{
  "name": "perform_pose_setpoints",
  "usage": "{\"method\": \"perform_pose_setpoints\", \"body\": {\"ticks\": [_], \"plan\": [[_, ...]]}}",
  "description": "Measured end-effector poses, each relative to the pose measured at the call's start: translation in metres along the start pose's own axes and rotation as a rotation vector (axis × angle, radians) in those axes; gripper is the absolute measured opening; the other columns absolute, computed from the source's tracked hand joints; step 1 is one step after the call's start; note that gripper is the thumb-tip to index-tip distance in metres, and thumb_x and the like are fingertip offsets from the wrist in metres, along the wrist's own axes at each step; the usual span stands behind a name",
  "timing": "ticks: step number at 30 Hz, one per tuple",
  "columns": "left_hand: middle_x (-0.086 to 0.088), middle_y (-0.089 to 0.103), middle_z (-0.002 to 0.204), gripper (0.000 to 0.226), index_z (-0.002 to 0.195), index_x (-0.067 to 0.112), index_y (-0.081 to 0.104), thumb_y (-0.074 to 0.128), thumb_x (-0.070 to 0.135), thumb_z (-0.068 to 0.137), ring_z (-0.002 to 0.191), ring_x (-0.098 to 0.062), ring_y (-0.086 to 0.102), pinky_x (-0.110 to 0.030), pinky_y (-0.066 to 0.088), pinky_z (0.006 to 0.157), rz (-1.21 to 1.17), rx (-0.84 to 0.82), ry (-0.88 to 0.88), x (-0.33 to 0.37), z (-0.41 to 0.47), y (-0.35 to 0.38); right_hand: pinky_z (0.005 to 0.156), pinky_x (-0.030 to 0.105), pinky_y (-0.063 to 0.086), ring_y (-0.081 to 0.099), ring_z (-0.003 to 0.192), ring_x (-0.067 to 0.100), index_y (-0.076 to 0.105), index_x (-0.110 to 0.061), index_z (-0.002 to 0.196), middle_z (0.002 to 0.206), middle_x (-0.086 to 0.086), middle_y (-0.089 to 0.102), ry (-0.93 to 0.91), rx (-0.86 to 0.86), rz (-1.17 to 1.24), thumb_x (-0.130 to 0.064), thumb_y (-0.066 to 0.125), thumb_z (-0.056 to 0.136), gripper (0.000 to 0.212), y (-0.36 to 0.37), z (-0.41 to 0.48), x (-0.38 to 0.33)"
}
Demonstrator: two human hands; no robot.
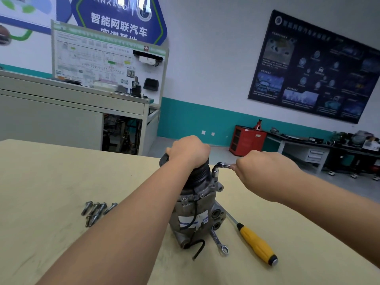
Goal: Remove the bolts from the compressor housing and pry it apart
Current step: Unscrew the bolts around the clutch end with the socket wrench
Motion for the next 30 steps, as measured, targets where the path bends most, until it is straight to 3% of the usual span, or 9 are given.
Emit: {"method": "perform_pose_setpoints", "body": {"ticks": [3,6,10,15,30], "plan": [[-0.006,0.051,0.101,0.022,0.1,0.014,0.051,0.037,0.03,0.095,0.101,-0.028,0.045,-0.042,0.035,0.093,-0.001,-0.002,0.0,-0.0002,0.0004,0.0003,0.057,0.032,0.05,0.047,0.057,0.015,0.02,-0.024,0.062,0.066,0.0,0.043,-0.017,0.01,0.007,-0.023,0.035,0.102,0.043,-0.0015,0.0006,0.0001],[-0.006,0.05,0.1,0.023,0.099,0.014,0.051,0.037,0.031,0.095,0.1,-0.028,0.044,-0.043,0.035,0.093,-0.005,-0.007,0.003,0.0005,0.0007,0.0009,0.058,0.033,0.05,0.046,0.056,0.016,0.031,-0.023,0.068,0.066,0.0,0.042,-0.035,0.0,0.031,-0.031,0.029,0.103,0.036,-0.0019,0.0004,0.001],[-0.006,0.05,0.1,0.023,0.098,0.014,0.052,0.037,0.031,0.096,0.096,-0.027,0.042,-0.043,0.034,0.092,-0.004,-0.002,0.001,0.0002,0.0003,0.0001,0.056,0.031,0.044,0.04,0.054,0.013,0.03,-0.023,0.062,0.065,-0.001,0.042,-0.074,-0.008,0.021,-0.038,0.023,0.103,0.044,-0.0032,0.0003,0.0001],[-0.007,0.055,0.108,0.022,0.099,0.015,0.051,0.037,0.031,0.096,0.105,-0.029,0.047,-0.044,0.035,0.096,-0.003,-0.008,-0.003,-0.0002,-0.0003,0.0006,0.059,0.03,0.043,0.046,0.058,0.013,0.05,-0.017,0.077,0.066,-0.001,0.046,-0.1,-0.027,-0.019,-0.043,0.02,0.101,0.047,0.0001,-0.0003,0.0006],[-0.007,0.054,0.104,0.021,0.099,0.014,0.051,0.036,0.03,0.096,0.098,-0.027,0.043,-0.044,0.034,0.094,0.006,-0.008,-0.003,-0.0002,0.0002,0.0008,0.051,0.026,0.035,0.043,0.056,0.011,0.043,-0.019,0.071,0.066,-0.001,0.046,-0.132,-0.029,-0.059,-0.044,0.019,0.101,0.046,-0.0009,0.0,0.0019]]}}
Point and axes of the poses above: each hand's wrist, its own z-axis towards the middle knuckle, its own y-axis out of the palm, x = y × z, the point moved 10 cm from there along z, towards the middle knuckle
